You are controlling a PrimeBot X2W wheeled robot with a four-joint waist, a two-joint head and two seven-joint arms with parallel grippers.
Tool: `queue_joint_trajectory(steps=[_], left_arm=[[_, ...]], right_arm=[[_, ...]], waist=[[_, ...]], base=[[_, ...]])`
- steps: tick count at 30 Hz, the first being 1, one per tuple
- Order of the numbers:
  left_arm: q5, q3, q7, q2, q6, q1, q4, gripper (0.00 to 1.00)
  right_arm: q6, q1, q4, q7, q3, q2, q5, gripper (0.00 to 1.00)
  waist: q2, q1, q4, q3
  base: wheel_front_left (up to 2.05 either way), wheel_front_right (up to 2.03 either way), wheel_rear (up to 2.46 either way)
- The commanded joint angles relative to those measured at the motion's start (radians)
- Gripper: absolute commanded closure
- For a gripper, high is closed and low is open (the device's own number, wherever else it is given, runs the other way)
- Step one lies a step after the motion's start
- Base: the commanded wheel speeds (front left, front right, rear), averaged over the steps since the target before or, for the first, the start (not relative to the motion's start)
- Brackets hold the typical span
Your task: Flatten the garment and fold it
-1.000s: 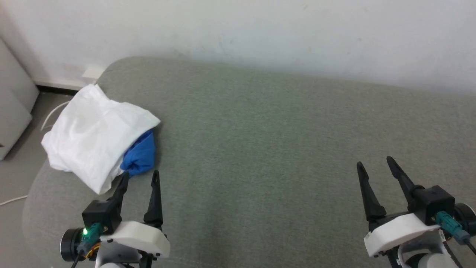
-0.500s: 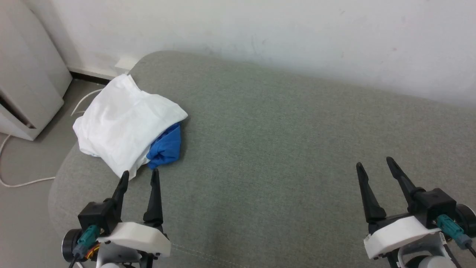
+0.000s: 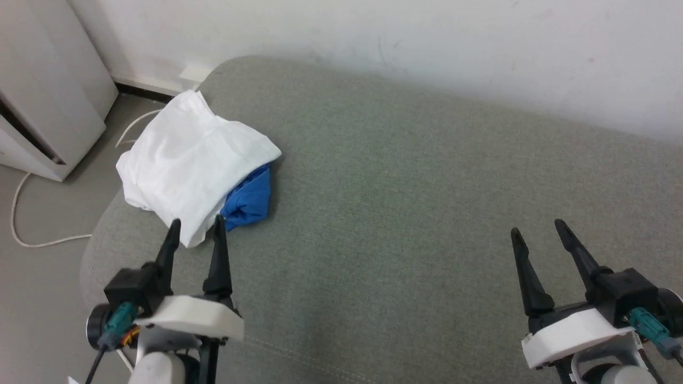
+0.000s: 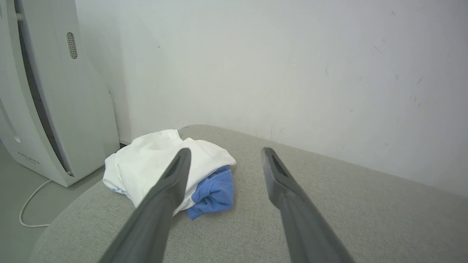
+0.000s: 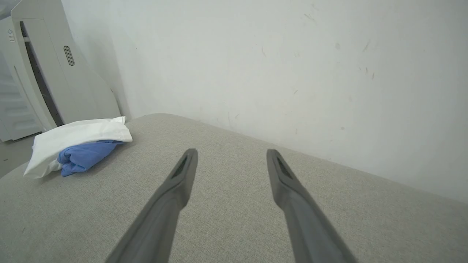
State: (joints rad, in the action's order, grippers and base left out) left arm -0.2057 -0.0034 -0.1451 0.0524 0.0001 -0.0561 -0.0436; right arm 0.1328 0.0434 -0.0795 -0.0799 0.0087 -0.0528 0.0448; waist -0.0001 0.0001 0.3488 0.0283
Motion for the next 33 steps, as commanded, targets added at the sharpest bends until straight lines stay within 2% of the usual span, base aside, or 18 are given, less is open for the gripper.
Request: queue_joint_trajectory(steps=[1,10,18,25,33], left_arm=[[-0.012,0.004,-0.011,-0.001,-0.004,-0.026,-0.004,0.0],[-0.001,0.085,-0.03,0.013,-0.03,-0.214,-0.057,0.0],[-0.017,0.134,-0.024,0.106,-0.051,-0.425,-0.202,0.0],[-0.067,0.151,0.108,0.225,-0.079,-0.605,-0.403,0.0],[-0.133,0.157,0.352,0.32,-0.096,-0.743,-0.658,0.0]], right_arm=[[-0.001,0.001,-0.01,-0.002,0.003,0.001,-0.002,0.0],[-0.001,-0.039,-0.045,0.015,0.011,0.002,-0.028,0.0],[-0.002,-0.072,-0.066,0.02,0.006,0.002,-0.04,0.0],[-0.002,-0.111,-0.079,0.02,0.011,0.002,-0.045,0.0],[-0.002,-0.154,-0.104,0.026,0.013,-0.005,-0.051,0.0]], waist=[[0.0001,-0.0001,-0.003,0.017],[0.0001,-0.0001,-0.048,0.106],[0.0001,-0.0001,-0.096,0.197],[0.0001,-0.0001,-0.138,0.291],[0.0001,-0.0001,-0.168,0.413]], base=[[0.0,0.0,0.0],[0.0,0.0,0.0],[0.0,0.0,0.0],[0.0,0.0,0.0],[0.0,0.0,0.0]])
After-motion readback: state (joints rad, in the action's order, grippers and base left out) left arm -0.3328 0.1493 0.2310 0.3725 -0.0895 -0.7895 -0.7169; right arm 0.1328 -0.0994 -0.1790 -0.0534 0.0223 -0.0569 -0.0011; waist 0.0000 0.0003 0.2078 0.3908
